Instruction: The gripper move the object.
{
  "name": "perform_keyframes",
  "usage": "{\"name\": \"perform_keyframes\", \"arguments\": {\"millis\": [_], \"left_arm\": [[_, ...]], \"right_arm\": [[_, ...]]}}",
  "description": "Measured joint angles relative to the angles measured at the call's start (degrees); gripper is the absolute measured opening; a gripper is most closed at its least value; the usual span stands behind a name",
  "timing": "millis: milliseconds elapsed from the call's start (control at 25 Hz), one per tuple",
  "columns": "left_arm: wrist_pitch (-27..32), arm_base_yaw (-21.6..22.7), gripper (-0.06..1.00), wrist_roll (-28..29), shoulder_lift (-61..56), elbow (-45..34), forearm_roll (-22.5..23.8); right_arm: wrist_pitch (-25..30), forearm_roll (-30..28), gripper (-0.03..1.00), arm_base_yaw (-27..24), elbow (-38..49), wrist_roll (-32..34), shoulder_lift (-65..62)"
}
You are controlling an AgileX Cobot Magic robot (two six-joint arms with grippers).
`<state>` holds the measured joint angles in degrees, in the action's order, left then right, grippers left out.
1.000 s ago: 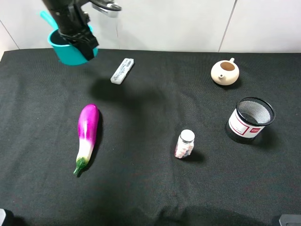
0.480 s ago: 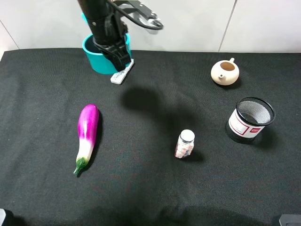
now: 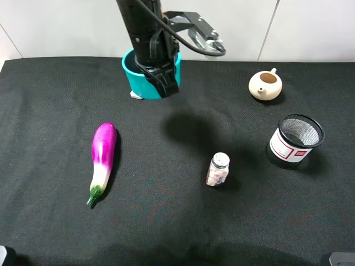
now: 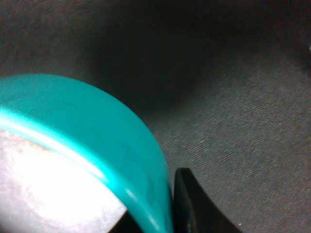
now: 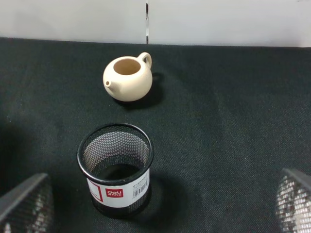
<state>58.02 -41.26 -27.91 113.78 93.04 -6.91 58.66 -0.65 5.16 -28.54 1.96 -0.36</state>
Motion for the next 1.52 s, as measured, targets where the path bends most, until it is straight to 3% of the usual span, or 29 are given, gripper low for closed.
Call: {"name": "perform_keyframes", "arguments": {"millis": [520,760,1120,1520], "left_arm": [[0.14,-3.79,0.09,-3.98,0.0,0.0,1.58],[-0.5,-5.95,0.09,-5.95,0.0,0.0,4.52],[-0.96,-8.45,0.09,-12.12,1.75,0.0,4.72],[-4.57,-9.49,0.09,-14.91,3.54,-1.29,4.45]], "right_arm": [[0.0,0.0,0.69,0.0,0.0,0.0,0.0],[0.0,0.0,0.69,0.0,0.0,0.0,0.0],[0.0,0.0,0.69,0.0,0.0,0.0,0.0],[0.0,0.0,0.69,0.0,0.0,0.0,0.0]]}}
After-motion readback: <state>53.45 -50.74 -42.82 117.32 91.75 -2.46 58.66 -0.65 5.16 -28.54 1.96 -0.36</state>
